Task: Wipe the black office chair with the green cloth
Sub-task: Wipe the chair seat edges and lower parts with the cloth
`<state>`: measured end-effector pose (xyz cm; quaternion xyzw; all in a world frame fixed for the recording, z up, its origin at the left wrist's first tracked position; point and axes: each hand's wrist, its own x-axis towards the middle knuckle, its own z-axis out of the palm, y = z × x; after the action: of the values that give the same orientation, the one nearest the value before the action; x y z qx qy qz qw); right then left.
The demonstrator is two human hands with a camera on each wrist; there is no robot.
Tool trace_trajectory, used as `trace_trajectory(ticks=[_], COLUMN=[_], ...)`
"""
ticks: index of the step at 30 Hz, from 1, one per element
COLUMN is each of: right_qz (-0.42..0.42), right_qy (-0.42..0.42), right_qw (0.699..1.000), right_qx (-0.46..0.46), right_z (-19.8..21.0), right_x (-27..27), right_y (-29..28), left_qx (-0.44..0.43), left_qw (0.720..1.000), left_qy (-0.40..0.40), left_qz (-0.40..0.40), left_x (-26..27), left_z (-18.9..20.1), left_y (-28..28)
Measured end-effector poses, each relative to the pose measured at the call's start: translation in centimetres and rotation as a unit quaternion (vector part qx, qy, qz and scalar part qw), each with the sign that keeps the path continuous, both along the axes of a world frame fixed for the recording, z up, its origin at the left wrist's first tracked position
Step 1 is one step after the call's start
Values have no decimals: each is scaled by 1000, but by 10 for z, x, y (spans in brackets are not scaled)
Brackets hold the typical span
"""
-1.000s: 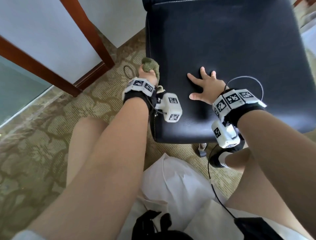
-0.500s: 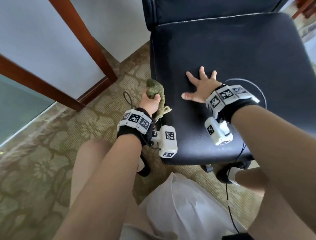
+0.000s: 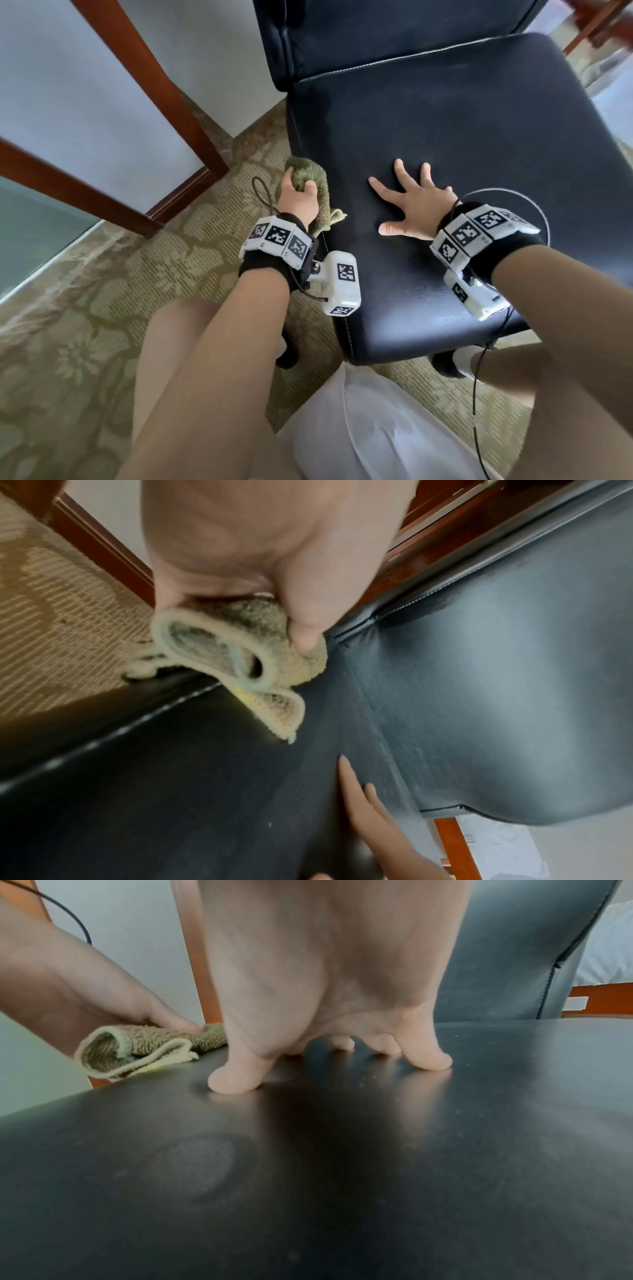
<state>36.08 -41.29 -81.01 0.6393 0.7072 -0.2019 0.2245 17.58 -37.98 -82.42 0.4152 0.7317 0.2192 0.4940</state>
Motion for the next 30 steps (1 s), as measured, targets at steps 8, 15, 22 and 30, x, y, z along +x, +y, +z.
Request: trace_trajectory(ticks=[8,15,22,30], right_qz=[-6,-163,-169,-133], right_qy=[67,150,97,53], right_qw=[997,969,976,987], right_qx=[-25,106,99,68], right_z=[8,21,7,5], right_x=[26,29,53,57], right_y=[-17,23,81,106], left_qx=[56,94,116,107], left_qw=[998,993,990,981], left_qy=[-9,8,51,127], left_qz=[33,71,65,101], left_x=[5,7,3,11], left_z=[-5,-8,-18,-13], left_y=[-8,-8,14,61])
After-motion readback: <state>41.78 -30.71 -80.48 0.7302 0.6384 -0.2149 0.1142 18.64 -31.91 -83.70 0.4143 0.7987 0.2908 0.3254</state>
